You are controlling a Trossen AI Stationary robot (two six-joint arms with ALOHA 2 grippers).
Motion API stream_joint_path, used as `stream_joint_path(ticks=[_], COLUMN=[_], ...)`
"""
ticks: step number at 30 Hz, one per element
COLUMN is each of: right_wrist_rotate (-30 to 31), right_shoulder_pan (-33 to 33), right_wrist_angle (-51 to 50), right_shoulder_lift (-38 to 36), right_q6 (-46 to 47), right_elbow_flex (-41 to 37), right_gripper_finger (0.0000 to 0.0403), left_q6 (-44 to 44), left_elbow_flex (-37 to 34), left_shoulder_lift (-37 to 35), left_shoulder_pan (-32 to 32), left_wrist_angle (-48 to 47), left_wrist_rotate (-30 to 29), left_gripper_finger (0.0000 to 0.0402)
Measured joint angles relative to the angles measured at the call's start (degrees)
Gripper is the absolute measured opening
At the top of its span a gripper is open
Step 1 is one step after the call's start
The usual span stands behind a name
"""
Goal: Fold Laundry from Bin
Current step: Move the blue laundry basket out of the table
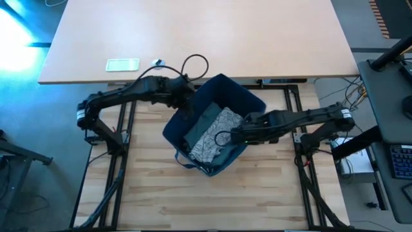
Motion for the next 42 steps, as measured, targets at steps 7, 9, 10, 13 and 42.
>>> stream_joint_path(ticks=[7, 9, 10, 13, 42], right_wrist_rotate=[7.36, 9.62, 10.45, 11.79, -11.37], right_shoulder_pan=[-3.62, -6.96, -9.11, -17.14, -60.02], right_wrist_angle=[-4.92, -5.20, -4.79, -1.54, 27.47], right_shoulder_lift=[1.35, 1.08, 1.03, 2.30, 28.82], right_q6=[-7.74, -12.73, -15.68, -26.70, -69.00], right_elbow_flex=[8.95, 12.70, 14.53, 19.66, 44.19], right_gripper_finger=[0.0020, 0.0019, 0.0018, 0.0017, 0.0107], left_q6=[-0.73, -0.49, -0.17, 0.47, -0.59], left_elbow_flex=[5.90, 10.12, 12.30, 17.59, 40.57], left_shoulder_lift=[-3.32, -4.10, -4.16, -3.50, 22.91], left_shoulder_pan=[0.11, 0.80, 1.43, 5.27, 36.50], left_wrist_angle=[-2.30, -4.13, -4.77, -4.83, -0.65], left_wrist_rotate=[2.50, 1.50, 0.68, -0.20, 7.77], left_gripper_finger=[0.0024, 0.0023, 0.0020, 0.0006, 0.0092])
